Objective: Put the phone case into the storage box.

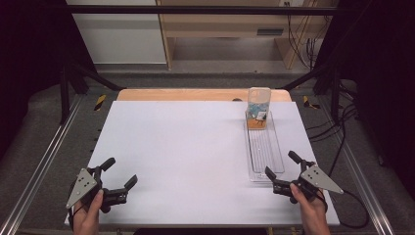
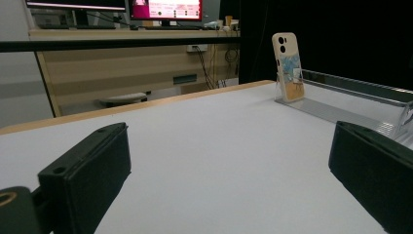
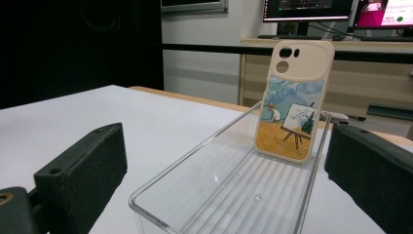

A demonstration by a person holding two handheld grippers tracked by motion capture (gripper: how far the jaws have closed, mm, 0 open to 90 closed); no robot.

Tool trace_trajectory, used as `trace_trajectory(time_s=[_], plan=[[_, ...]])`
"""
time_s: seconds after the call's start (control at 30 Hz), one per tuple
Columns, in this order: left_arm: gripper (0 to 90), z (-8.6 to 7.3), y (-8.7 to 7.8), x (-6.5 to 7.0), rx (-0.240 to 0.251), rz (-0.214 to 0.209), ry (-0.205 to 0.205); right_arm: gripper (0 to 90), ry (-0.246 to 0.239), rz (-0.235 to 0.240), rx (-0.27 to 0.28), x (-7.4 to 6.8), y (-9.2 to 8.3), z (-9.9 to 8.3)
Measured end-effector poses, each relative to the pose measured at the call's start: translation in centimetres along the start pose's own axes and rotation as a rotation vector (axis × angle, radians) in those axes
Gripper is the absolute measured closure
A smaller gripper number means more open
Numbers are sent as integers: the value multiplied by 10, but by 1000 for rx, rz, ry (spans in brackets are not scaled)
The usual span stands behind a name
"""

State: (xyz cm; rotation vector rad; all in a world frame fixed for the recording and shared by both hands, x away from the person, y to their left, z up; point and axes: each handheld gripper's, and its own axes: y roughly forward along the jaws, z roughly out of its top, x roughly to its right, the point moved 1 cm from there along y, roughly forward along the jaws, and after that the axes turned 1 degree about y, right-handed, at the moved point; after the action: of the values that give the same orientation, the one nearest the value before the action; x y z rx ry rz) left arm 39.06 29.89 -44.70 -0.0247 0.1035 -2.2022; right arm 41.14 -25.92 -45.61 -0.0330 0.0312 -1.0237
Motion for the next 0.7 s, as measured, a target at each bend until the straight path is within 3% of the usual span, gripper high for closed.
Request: trace_trajectory(time_s=[0.7], plan=[[10, 0, -1, 0, 8, -8, 5, 23, 3, -12, -25, -3, 16, -4]])
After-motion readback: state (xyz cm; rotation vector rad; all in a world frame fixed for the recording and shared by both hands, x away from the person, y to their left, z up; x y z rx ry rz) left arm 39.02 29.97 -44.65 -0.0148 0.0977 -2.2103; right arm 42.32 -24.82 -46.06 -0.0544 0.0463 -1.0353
